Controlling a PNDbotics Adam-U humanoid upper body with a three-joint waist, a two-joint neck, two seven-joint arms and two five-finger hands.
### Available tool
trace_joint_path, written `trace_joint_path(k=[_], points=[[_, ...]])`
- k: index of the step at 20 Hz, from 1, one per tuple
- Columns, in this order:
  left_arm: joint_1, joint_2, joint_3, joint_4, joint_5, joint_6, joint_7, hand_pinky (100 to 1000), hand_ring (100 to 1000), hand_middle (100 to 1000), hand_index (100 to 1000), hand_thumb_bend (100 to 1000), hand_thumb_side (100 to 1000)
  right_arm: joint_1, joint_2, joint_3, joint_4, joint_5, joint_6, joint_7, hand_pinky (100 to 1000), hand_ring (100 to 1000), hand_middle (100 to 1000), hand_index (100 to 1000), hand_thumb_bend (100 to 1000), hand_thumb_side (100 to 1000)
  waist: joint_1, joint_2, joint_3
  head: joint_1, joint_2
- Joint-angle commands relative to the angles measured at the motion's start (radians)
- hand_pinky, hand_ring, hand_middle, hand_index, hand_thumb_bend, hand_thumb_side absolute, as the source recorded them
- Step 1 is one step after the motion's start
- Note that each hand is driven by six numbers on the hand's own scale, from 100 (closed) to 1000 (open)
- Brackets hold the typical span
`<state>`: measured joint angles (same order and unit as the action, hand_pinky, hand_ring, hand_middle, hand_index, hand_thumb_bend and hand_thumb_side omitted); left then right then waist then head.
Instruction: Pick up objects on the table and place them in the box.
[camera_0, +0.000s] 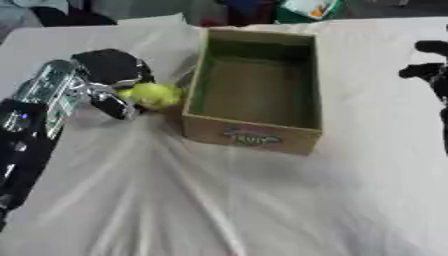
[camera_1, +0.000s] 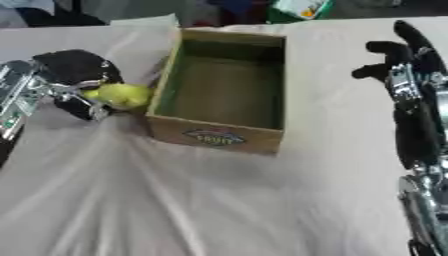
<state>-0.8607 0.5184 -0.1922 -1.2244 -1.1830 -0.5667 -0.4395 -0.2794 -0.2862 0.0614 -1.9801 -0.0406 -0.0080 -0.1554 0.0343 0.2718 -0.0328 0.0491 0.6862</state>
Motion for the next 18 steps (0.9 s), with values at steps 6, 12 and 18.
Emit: trace_joint_path(k=[6, 12, 18], points=[[-0.009, 0.049, 0.024, -0.081, 0.135, 0.012, -0.081, 480, 608, 518, 734, 100, 389, -0.003, -0.001, -0.007, -0.02, 0.0, 0.002, -0.003, 816, 612, 734, 959, 100, 735, -0.005, -0.026, 0.003, -0.001, -0.007], [-0.019, 0.053, 0.048, -0.152, 0.126, 0.056, -0.011, 433, 556, 469, 693, 100, 263, -0.006, 0.0, -0.01, -0.02, 0.0, -0.001, -0.008, 815, 612, 733, 958, 100, 736, -0.006, -0.025, -0.003, 0.003, -0.01], [-0.043, 0.052, 0.063, -0.206, 0.053, 0.099, 0.084, 436, 557, 466, 696, 100, 261, -0.027, 0.005, -0.014, -0.02, 0.0, -0.011, -0.011, 815, 614, 732, 952, 100, 742, -0.01, -0.019, -0.033, 0.024, -0.016]])
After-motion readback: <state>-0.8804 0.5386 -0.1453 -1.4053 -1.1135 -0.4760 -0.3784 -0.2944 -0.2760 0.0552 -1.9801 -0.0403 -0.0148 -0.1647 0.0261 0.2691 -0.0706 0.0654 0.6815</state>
